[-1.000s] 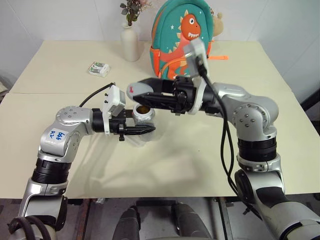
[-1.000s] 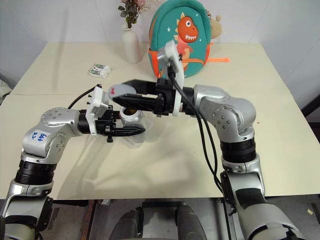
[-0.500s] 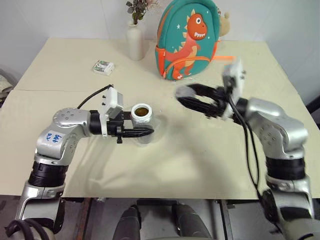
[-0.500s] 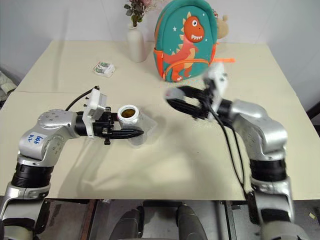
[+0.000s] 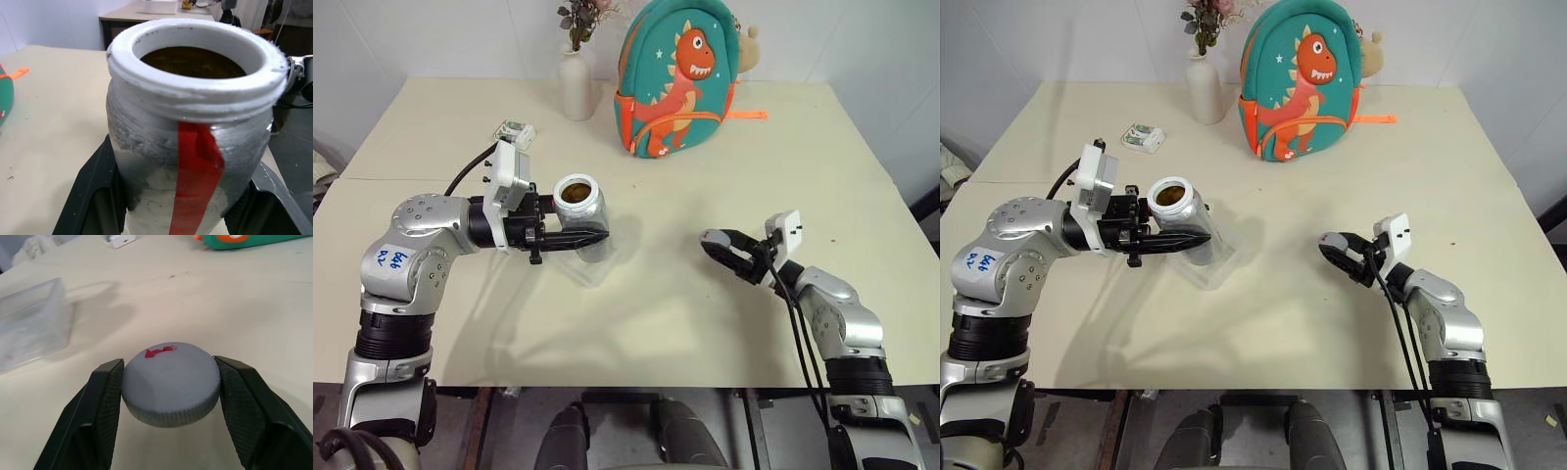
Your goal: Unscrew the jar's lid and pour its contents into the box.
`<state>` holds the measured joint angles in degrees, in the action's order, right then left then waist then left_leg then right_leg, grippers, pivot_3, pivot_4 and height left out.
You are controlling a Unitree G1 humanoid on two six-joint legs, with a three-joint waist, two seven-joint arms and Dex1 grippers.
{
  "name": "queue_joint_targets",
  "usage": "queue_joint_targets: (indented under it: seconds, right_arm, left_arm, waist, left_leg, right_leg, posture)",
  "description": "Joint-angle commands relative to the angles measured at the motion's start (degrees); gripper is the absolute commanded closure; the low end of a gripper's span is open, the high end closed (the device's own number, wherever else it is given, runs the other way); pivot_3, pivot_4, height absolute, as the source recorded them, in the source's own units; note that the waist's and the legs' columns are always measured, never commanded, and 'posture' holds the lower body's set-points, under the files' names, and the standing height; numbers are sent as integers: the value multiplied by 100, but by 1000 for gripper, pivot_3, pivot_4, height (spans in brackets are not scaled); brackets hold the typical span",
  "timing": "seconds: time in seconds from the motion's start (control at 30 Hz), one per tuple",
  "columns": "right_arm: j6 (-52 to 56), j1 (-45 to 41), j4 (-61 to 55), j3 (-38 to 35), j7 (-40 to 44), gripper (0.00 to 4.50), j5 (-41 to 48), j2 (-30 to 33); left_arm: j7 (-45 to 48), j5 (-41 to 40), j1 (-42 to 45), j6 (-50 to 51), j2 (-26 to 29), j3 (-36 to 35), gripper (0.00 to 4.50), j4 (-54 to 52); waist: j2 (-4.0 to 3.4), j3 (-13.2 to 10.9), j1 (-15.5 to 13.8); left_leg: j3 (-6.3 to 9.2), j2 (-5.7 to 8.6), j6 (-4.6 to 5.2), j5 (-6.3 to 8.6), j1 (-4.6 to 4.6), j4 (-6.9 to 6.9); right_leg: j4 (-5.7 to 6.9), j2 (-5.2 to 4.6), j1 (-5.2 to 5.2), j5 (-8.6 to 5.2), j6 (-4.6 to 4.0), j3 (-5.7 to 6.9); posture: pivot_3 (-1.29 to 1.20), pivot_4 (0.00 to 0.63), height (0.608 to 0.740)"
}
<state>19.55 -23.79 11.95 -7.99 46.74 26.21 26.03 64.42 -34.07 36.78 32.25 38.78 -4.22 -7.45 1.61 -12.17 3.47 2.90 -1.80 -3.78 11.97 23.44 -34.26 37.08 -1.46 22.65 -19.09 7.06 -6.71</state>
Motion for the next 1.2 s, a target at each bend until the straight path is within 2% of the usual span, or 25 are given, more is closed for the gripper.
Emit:
queue_joint_targets:
  seconds: [0.03,0.13,0.3,0.4,0.53,0.73,0.97,1.2]
  right_arm:
    - [-127,-2,-139,-102,188,994,96,54]
    - [-255,29,-253,-40,288,14,-24,157]
    - [-365,25,-867,2,531,14,-118,534]
    - [-93,-147,-1644,-81,846,14,256,854]
    - [108,-410,-2371,104,1344,14,588,1199]
    - [658,-879,-2817,484,1644,14,960,1292]
    - [839,-1098,-2739,679,1662,14,1015,1138]
    - [716,-1110,-2491,791,1683,14,889,971]
  left_arm:
    - [-40,-143,15,7,66,-185,2508,-73]
    - [-77,-135,3,4,74,-202,2508,-69]
    - [-193,63,-52,-76,197,-199,2508,-52]
    - [-253,200,-55,290,597,-143,2508,18]
    - [-365,250,-105,338,822,-244,2508,164]
    - [-509,540,-410,86,1077,-430,2508,347]
    - [-1226,702,-568,-99,944,-999,2508,684]
    - [-1885,1271,-403,-532,622,-711,2508,902]
  waist:
    - [0,0,0]
    - [0,0,-4]
    - [-1,0,-6]
    - [-2,-1,13]
    - [-5,-3,9]
    - [-5,-3,-12]
    - [-4,-4,-27]
    - [-4,-3,-34]
  left_leg:
    - [0,0,0,0,0,0]
    - [0,0,0,0,-1,0]
    - [0,1,-1,0,-1,-2]
    - [0,-1,-1,0,-2,1]
    - [0,-2,-1,0,-6,1]
    - [2,-2,-1,0,-6,2]
    - [5,-2,0,0,-4,2]
    - [4,0,0,0,-2,-1]
  right_leg:
    - [0,0,0,0,0,0]
    - [1,0,0,0,0,0]
    - [3,0,-1,0,0,0]
    - [3,1,0,0,0,-1]
    - [6,2,-1,-1,-1,-1]
    - [-4,-1,-7,-1,-1,2]
    - [-5,-4,-5,-1,-2,5]
    - [-4,-6,-6,-1,-1,6]
  posture:
    - [0,150,740]
    - [0,150,740]
    - [0,150,740]
    - [0,150,740]
    - [0,150,740]
    - [0,150,740]
    - [0,150,740]
    - [0,150,740]
